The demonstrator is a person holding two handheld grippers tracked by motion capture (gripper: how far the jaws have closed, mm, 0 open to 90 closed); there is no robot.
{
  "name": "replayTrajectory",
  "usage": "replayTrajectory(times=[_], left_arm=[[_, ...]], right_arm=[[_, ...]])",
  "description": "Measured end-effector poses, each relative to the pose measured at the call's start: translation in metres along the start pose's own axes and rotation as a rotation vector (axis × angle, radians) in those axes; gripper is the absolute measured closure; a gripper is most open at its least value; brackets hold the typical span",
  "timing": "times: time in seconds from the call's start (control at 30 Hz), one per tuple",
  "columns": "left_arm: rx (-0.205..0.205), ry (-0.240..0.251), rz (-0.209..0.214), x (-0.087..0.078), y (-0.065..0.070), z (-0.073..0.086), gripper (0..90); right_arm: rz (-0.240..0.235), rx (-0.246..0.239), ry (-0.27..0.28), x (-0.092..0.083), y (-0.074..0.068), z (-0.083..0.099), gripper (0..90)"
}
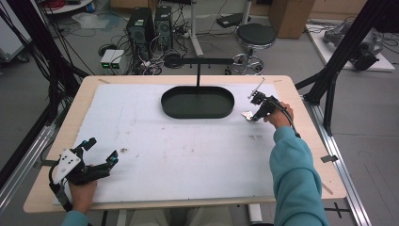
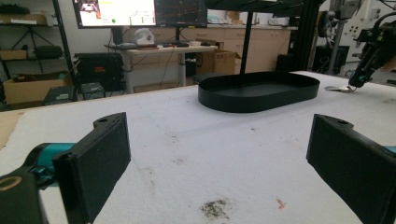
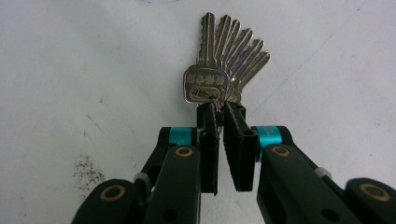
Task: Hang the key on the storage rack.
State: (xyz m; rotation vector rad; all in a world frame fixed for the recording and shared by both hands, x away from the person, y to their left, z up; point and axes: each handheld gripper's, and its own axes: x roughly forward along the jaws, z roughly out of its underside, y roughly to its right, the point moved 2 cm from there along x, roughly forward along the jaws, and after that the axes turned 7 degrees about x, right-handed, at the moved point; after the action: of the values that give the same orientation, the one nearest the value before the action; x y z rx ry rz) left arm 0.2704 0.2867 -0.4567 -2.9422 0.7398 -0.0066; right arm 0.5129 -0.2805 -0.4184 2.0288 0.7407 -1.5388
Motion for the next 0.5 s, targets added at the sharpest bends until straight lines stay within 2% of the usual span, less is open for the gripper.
replayTrajectory(times=[0.27,0.4,0.5], left_arm=[[0.001,0.001,0.000,0.0001,0.0000,0.0000,6.7],[0.001,0.001,0.000,0.0001,0.0000,0.0000,6.7],[0.001,0.001,0.000,0.0001,0.0000,0.0000,6.7]], right_arm=[[0.006,-0.014,-0.008,-0.0002,-0.0012,-0.0002,86.8],[0.022,-0.059,-0.006,-0.0009,-0.0031,-0.0013,88.2],[0.027,-0.066,-0.006,-0.0015,-0.0043,-0.0020,88.5]])
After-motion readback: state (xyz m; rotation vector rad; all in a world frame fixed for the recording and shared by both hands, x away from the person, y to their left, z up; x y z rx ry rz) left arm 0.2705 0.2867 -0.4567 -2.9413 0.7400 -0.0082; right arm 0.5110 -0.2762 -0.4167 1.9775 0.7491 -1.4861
